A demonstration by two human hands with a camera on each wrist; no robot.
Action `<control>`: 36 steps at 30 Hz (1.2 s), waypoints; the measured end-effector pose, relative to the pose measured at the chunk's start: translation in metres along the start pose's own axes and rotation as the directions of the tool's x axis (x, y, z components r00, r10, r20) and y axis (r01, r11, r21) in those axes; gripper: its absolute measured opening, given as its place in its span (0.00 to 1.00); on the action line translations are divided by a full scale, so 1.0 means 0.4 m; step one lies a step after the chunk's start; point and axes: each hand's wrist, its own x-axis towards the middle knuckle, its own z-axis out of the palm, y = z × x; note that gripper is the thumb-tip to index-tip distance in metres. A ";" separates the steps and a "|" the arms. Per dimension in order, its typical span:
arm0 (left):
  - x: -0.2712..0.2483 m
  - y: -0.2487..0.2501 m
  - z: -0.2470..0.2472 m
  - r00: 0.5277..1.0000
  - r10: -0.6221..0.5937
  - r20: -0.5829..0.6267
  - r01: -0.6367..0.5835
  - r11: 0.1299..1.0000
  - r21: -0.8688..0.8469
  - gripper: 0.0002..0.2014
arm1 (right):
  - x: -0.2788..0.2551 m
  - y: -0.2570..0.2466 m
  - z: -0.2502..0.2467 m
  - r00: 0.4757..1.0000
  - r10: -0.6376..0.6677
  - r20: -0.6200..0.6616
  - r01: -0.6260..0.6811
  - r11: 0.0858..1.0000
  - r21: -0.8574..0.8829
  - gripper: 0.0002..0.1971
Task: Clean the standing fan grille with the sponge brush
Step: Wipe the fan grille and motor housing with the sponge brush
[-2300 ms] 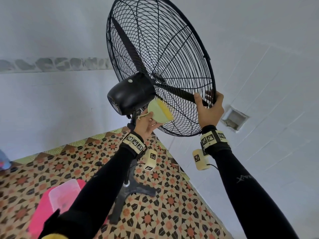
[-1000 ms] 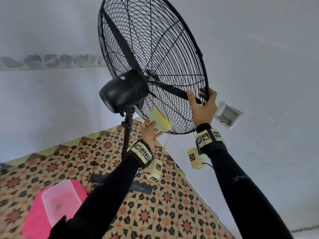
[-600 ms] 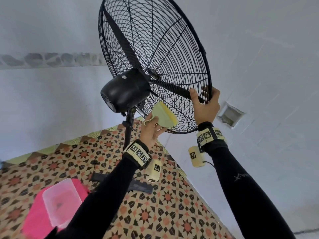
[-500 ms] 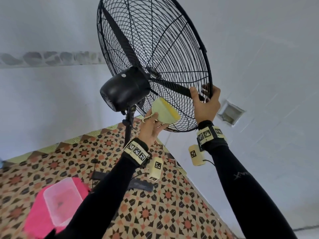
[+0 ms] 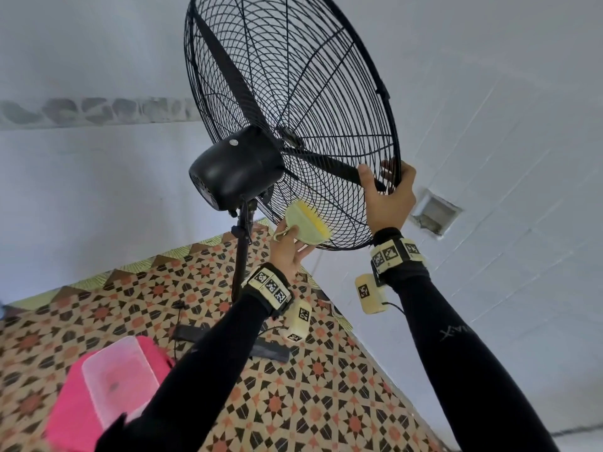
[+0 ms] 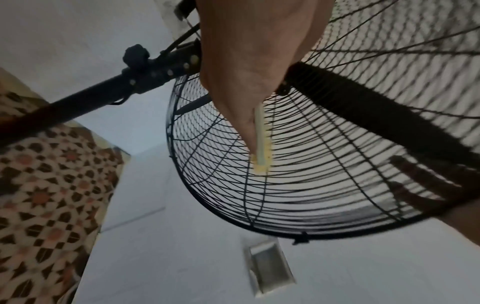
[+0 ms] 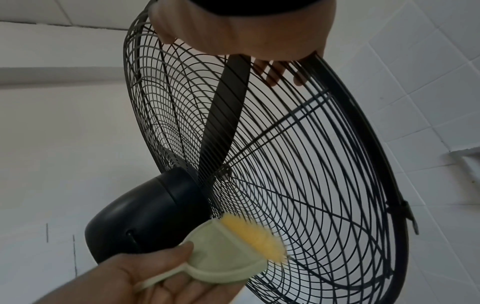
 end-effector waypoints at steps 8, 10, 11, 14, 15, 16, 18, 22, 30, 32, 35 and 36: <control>-0.075 -0.045 0.028 0.992 0.088 0.086 -0.080 0.992 -0.095 0.19 | -0.012 -0.006 -0.011 0.999 0.007 0.038 -0.008 1.000 0.009 0.37; -0.075 -0.064 0.045 0.995 0.085 0.057 -0.082 0.995 -0.053 0.18 | -0.010 -0.008 -0.014 0.999 0.012 0.043 -0.012 1.000 0.012 0.37; -0.073 -0.064 0.052 0.997 0.077 0.032 -0.077 0.997 -0.019 0.18 | -0.006 -0.011 -0.017 0.998 0.015 0.053 -0.015 1.000 0.012 0.37; -0.048 -0.060 0.042 0.995 0.051 -0.085 -0.046 0.997 0.058 0.21 | -0.004 -0.014 -0.021 0.996 0.019 0.083 -0.020 1.000 0.020 0.37; -0.047 -0.058 0.040 0.995 0.034 -0.098 -0.028 0.998 0.054 0.22 | -0.005 -0.015 -0.021 0.996 0.014 0.085 -0.017 1.000 0.025 0.37; -0.049 -0.054 0.041 0.996 0.029 -0.081 -0.025 0.999 0.043 0.22 | -0.004 -0.014 -0.021 0.996 0.007 0.084 -0.010 1.000 0.027 0.37; -0.067 -0.042 0.054 0.998 0.067 -0.008 -0.067 0.998 0.001 0.21 | -0.004 -0.012 -0.022 0.997 0.003 0.080 -0.005 1.000 0.023 0.37; -0.079 -0.045 0.058 0.996 0.090 0.029 -0.088 0.995 -0.051 0.18 | -0.002 -0.006 -0.019 0.997 0.009 0.082 -0.012 0.999 0.033 0.37; -0.072 -0.052 0.071 0.995 0.098 -0.008 -0.098 0.995 0.032 0.21 | 0.002 -0.007 -0.027 0.994 0.002 0.112 -0.009 0.998 0.062 0.39; -0.085 -0.044 0.074 0.994 0.107 0.018 -0.107 0.994 -0.032 0.23 | 0.004 -0.005 -0.021 0.994 0.001 0.107 -0.008 0.998 0.057 0.39; -0.079 -0.060 0.071 0.995 0.098 -0.037 -0.097 0.995 0.005 0.23 | 0.003 -0.007 -0.024 0.992 0.006 0.123 -0.011 0.999 0.043 0.39; -0.077 -0.064 0.071 0.993 0.093 -0.069 -0.091 0.995 0.028 0.23 | 0.006 -0.004 -0.028 0.991 0.002 0.137 -0.009 0.999 0.047 0.37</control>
